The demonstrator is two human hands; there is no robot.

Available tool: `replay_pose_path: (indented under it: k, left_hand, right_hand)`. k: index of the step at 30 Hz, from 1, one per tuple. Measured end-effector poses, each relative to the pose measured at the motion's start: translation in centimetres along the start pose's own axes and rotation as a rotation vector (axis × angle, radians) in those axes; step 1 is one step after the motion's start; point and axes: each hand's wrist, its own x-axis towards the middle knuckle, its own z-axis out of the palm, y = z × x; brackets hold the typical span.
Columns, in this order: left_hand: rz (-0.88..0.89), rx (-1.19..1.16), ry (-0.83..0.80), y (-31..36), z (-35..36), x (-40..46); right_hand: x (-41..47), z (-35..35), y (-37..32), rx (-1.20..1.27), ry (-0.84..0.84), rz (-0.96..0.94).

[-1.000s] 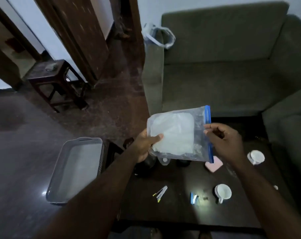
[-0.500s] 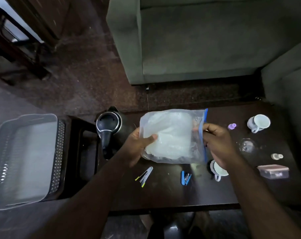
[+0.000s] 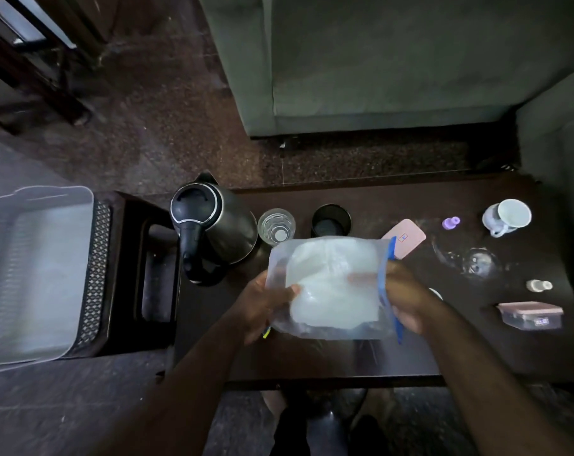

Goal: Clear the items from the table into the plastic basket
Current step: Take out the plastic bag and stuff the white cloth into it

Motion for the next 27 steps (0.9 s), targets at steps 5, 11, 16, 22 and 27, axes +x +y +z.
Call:
replay_pose_path:
  k: [5,11,16,22,27]
  left_hand:
    - [-0.014,0.086,0.145,-2.4,-0.7,-0.4]
    - [-0.025,0.186,0.308,-2.8,-2.9,-0.4]
    - [-0.088,0.266,0.457,-3.4,-4.9,1.1]
    - [-0.068,0.634,0.591,-4.6,-5.5,2.3]
    - [0.282,0.941,0.943,-4.7,-3.3,0.6]
  right_hand:
    - [0.7,2.4,2.0,0.043,-0.108,0.097]
    - [1.4,0.4,3.6,0.062,0.099,0.102]
    - [1.3,-3.1,4.6,0.113,0.196,0.103]
    - [0.7,-4.9,4.0,0.208,0.179,0.057]
    - [-0.1,-3.4,1.9,0.254,-0.027,0.017]
